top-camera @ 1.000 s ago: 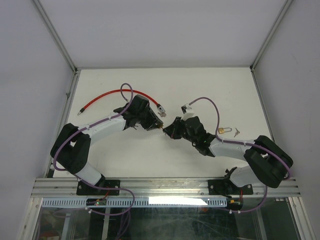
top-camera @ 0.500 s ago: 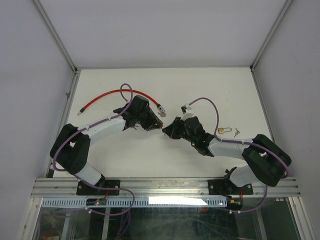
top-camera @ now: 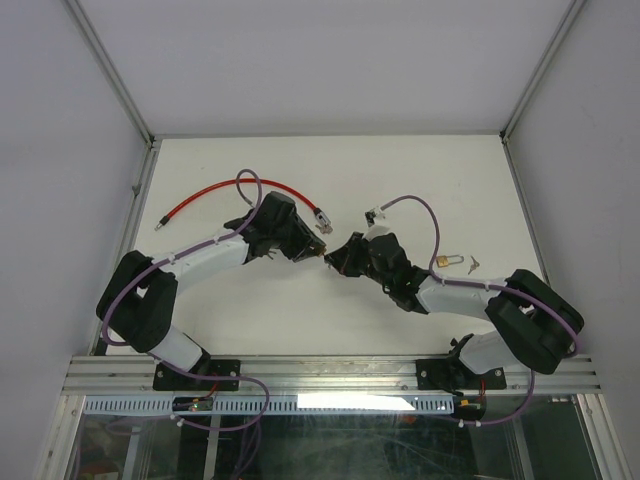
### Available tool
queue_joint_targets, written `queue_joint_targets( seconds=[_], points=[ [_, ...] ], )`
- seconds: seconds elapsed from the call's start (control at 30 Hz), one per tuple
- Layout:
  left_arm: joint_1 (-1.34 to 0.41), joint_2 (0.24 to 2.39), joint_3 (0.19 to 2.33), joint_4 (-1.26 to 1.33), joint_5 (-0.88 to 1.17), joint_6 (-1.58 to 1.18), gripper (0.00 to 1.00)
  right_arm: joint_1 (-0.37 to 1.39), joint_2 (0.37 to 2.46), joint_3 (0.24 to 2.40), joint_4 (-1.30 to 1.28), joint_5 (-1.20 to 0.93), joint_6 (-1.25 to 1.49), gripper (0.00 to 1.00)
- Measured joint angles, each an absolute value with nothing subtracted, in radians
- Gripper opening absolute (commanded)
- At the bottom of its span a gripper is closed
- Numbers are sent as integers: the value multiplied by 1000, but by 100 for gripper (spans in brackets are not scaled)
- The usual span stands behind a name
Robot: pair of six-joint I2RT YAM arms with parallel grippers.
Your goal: Unlock with the key
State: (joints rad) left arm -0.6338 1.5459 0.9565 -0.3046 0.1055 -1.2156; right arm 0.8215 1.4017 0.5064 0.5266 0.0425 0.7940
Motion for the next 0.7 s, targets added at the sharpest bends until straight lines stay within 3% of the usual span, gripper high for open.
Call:
queue_joint_targets(
  seconds=[0.7],
  points=[
    [-680, 1542, 949, -248, 39, -1266, 8, 822, 1433, 471, 686, 120, 736, 0]
  ],
)
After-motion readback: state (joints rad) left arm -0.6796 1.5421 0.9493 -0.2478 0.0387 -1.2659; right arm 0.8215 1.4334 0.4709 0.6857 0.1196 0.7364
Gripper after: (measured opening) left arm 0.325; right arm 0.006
